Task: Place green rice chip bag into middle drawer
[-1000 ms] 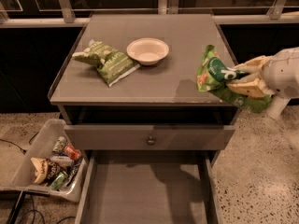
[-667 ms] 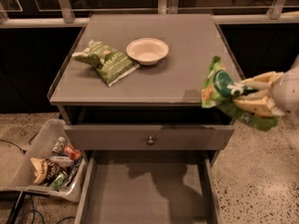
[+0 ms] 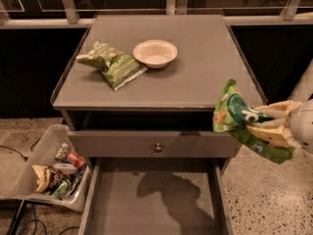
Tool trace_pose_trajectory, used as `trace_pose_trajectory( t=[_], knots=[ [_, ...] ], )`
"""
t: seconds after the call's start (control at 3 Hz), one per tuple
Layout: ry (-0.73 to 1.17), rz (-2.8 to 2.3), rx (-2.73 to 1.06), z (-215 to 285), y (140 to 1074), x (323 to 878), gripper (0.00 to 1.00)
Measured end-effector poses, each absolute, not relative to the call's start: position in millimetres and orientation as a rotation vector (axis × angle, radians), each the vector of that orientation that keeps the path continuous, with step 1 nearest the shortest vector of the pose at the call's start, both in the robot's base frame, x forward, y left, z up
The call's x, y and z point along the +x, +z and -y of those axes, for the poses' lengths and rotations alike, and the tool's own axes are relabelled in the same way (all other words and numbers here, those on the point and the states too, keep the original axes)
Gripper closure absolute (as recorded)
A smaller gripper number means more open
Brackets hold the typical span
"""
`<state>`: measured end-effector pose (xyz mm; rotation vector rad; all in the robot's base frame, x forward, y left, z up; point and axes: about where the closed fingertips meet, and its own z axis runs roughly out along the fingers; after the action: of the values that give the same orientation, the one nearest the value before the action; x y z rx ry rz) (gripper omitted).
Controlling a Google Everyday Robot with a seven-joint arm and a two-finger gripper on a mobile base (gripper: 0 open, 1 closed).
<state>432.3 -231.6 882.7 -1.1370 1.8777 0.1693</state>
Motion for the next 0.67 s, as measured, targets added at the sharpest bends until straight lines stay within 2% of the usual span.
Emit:
trace_pose_trajectory(
  t=[0.67],
  knots=[
    [0.259, -1.945, -1.123, 210, 830, 415, 1.0]
  ],
)
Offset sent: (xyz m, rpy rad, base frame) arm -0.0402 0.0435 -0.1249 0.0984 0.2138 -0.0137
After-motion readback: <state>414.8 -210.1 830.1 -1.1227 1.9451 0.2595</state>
